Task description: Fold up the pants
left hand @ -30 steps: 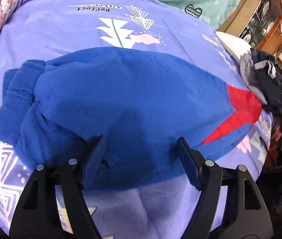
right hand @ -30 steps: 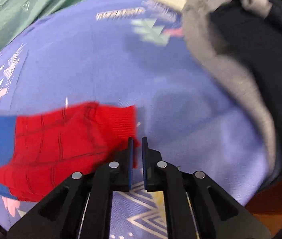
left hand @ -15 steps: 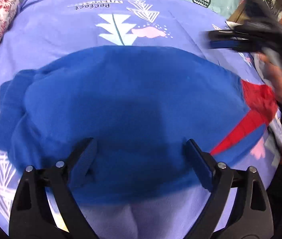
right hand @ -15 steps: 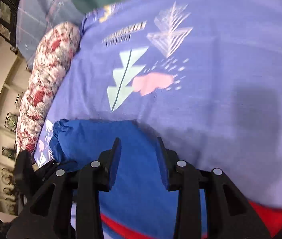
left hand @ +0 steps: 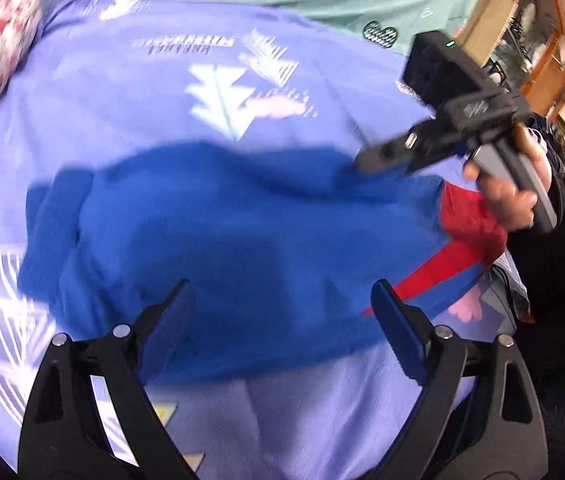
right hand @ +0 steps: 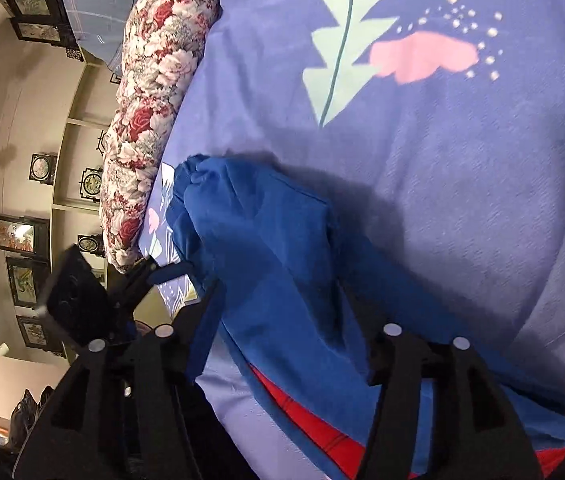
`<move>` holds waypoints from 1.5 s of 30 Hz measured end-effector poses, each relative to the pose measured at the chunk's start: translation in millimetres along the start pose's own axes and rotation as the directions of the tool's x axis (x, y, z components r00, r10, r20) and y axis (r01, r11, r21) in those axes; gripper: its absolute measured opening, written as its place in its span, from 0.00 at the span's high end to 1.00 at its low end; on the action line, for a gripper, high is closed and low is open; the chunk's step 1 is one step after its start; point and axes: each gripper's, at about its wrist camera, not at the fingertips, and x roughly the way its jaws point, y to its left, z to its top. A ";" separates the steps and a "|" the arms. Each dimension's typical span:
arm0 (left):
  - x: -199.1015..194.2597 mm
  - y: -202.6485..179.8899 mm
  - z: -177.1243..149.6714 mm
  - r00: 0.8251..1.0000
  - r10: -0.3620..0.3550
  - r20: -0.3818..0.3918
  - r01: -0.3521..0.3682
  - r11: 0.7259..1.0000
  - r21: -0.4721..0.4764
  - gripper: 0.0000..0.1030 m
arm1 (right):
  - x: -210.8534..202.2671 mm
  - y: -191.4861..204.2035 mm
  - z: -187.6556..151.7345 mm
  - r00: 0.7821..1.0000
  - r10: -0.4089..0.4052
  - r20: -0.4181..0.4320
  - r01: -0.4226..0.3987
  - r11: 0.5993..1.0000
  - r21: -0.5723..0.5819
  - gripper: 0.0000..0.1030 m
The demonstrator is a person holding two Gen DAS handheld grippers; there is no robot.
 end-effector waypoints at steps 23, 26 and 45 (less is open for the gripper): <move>39.8 19.7 -15.0 0.998 0.053 -0.034 -0.054 0.998 -0.029 0.11 | 48.5 -1.2 -4.2 0.992 0.127 -0.017 -0.125 0.987 0.096 0.40; 39.1 19.1 -15.0 0.998 0.052 -0.027 -0.053 0.998 -0.028 0.11 | 45.2 4.9 -5.0 0.998 0.060 0.027 -0.062 0.995 0.073 0.42; 33.4 13.6 -22.7 0.998 0.059 -0.028 -0.059 0.998 -0.002 0.11 | -19.8 -5.8 51.9 0.964 -0.203 0.171 0.224 0.968 -0.111 0.91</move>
